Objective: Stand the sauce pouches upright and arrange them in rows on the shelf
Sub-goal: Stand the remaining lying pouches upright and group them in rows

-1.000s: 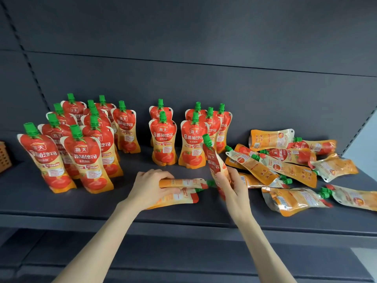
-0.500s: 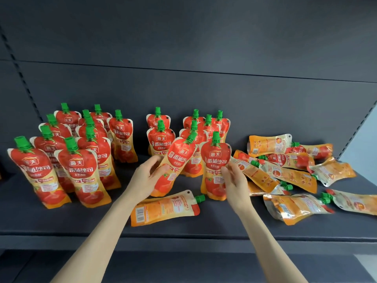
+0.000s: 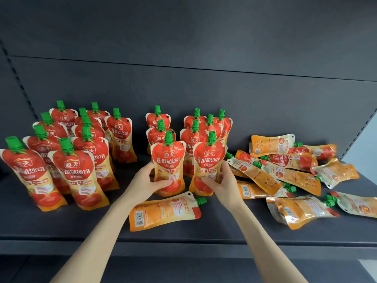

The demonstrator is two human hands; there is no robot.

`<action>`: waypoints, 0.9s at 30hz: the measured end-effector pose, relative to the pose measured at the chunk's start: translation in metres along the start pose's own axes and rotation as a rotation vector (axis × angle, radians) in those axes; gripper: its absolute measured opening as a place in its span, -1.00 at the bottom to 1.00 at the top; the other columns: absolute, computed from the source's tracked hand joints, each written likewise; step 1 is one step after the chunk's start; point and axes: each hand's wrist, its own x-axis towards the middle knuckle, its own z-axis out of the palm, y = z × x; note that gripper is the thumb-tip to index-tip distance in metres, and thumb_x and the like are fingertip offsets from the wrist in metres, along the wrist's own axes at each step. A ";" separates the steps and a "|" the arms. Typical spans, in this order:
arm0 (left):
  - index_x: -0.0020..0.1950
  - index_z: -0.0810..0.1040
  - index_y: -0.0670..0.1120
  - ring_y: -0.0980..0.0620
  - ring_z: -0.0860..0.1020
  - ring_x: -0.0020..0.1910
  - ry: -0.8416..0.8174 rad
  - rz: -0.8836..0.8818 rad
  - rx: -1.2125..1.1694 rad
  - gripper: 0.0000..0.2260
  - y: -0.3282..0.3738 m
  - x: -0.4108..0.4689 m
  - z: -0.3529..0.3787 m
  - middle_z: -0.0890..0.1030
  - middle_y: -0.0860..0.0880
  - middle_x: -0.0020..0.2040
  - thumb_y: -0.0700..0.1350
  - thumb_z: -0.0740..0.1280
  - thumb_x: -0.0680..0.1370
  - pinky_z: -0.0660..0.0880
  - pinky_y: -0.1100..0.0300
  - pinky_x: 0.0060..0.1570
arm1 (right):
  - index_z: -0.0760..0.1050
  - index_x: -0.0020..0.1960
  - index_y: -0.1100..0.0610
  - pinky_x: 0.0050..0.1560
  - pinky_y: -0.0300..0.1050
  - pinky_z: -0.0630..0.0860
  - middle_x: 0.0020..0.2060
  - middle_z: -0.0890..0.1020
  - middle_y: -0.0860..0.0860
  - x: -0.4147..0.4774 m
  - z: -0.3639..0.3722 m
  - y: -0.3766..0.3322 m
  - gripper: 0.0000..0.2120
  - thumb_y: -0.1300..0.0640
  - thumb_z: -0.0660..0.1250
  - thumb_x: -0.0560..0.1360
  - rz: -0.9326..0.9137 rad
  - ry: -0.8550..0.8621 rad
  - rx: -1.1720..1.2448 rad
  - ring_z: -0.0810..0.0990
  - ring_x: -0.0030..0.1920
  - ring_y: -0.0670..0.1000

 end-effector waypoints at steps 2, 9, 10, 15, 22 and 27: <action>0.29 0.42 0.03 0.10 0.49 0.19 0.068 -0.001 0.054 -0.52 -0.002 0.003 0.002 0.55 0.08 0.19 -0.06 0.46 0.41 0.47 0.05 0.19 | 0.37 0.21 0.12 -0.14 -0.44 0.50 0.02 0.58 -0.14 0.003 0.001 0.001 -0.61 0.22 0.41 0.44 -0.004 0.022 -0.043 0.56 0.00 -0.26; 0.35 0.35 0.02 0.06 0.48 0.25 0.086 0.032 0.057 -0.48 0.001 0.007 0.005 0.53 0.03 0.27 -0.12 0.44 0.44 0.44 0.08 0.20 | 0.37 0.22 0.09 -0.13 -0.38 0.52 -0.04 0.55 -0.25 0.005 0.008 0.001 -0.62 0.18 0.40 0.45 0.002 0.079 -0.103 0.56 -0.03 -0.23; 0.36 0.34 0.01 0.06 0.48 0.25 0.082 0.033 0.057 -0.48 0.002 0.007 0.005 0.52 0.02 0.27 -0.12 0.43 0.44 0.44 0.09 0.19 | 0.37 0.22 0.10 -0.12 -0.38 0.52 -0.03 0.55 -0.23 0.006 0.009 0.001 -0.61 0.18 0.40 0.45 0.005 0.075 -0.103 0.55 -0.03 -0.23; 0.37 0.32 0.00 0.01 0.47 0.28 0.065 0.016 0.053 -0.48 0.004 0.006 0.006 0.51 -0.01 0.30 -0.12 0.42 0.46 0.43 0.04 0.23 | 0.37 0.22 0.13 -0.11 -0.38 0.52 0.02 0.57 -0.13 0.008 0.007 0.000 -0.62 0.19 0.40 0.46 0.013 0.057 -0.098 0.55 0.03 -0.16; 0.39 0.30 -0.05 -0.01 0.45 0.31 0.059 -0.020 0.139 -0.49 0.009 0.003 0.008 0.48 -0.04 0.33 -0.09 0.39 0.49 0.43 0.05 0.22 | 0.37 0.21 0.14 -0.16 -0.42 0.48 0.05 0.57 -0.09 0.008 0.008 -0.004 -0.62 0.18 0.40 0.46 0.032 0.061 -0.134 0.55 0.04 -0.13; 0.35 0.34 -0.12 -0.02 0.45 0.25 0.196 -0.058 0.309 -0.49 0.007 -0.014 0.008 0.45 -0.09 0.29 0.00 0.40 0.47 0.40 0.17 0.10 | 0.34 0.27 0.14 -0.15 -0.43 0.47 0.08 0.55 -0.09 -0.004 0.004 -0.006 -0.56 0.13 0.41 0.46 0.057 0.070 -0.189 0.52 0.05 -0.13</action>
